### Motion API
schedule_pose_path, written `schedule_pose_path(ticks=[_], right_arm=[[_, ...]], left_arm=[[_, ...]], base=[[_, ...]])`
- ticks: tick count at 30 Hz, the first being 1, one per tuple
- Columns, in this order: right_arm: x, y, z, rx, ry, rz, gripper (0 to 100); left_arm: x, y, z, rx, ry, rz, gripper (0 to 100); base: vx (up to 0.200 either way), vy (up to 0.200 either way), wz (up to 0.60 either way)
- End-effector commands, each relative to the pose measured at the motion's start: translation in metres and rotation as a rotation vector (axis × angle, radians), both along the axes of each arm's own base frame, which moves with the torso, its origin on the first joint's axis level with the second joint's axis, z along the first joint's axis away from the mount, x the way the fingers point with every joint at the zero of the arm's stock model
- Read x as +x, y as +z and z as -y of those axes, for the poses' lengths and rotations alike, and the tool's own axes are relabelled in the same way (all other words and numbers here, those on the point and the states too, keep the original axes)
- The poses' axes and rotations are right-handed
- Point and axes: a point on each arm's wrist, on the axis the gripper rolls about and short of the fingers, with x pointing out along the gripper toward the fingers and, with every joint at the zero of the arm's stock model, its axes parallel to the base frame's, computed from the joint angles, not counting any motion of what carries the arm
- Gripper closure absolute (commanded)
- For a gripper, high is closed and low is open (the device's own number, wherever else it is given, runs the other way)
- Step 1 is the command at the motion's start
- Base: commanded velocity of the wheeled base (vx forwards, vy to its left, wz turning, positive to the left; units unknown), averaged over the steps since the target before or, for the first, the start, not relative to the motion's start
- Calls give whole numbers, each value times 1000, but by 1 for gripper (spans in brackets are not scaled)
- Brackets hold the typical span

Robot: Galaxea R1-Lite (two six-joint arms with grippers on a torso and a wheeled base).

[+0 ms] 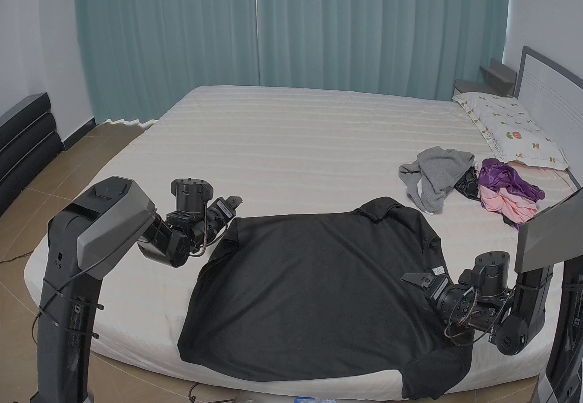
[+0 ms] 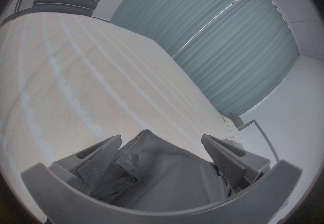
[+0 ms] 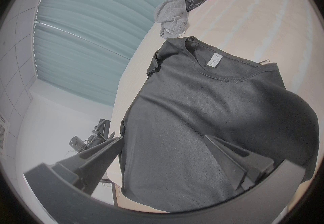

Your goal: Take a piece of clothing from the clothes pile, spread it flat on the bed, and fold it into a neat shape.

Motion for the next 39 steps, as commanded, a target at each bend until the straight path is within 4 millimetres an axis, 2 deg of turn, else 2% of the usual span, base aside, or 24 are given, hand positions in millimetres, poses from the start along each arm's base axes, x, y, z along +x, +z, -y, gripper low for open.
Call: schedule_pose_path(ticks=[1, 9, 15, 26, 32, 39], right_arm=[[0, -6, 0, -7, 2, -16, 0], [-1, -8, 0, -10, 4, -24, 0], [-1, -8, -1, -19, 12, -20, 0], [-1, -9, -1, -20, 12, -21, 0], [-1, -9, -1, -19, 12, -20, 0], [-1, -9, -1, -19, 13, -20, 0]], left_arm=[[1, -14, 5, 14, -2, -29, 0], [-1, -19, 11, 30, 14, -36, 0], [-9, -24, 25, 41, -19, -53, 0], [-8, -25, 19, 69, 25, -62, 0], [-16, -30, 21, 95, 12, -132, 0], [-4, -30, 22, 102, 8, -112, 0]], base=[[0, 0, 0], [0, 0, 0], [0, 0, 0], [0, 0, 0], [0, 0, 0], [0, 0, 0]])
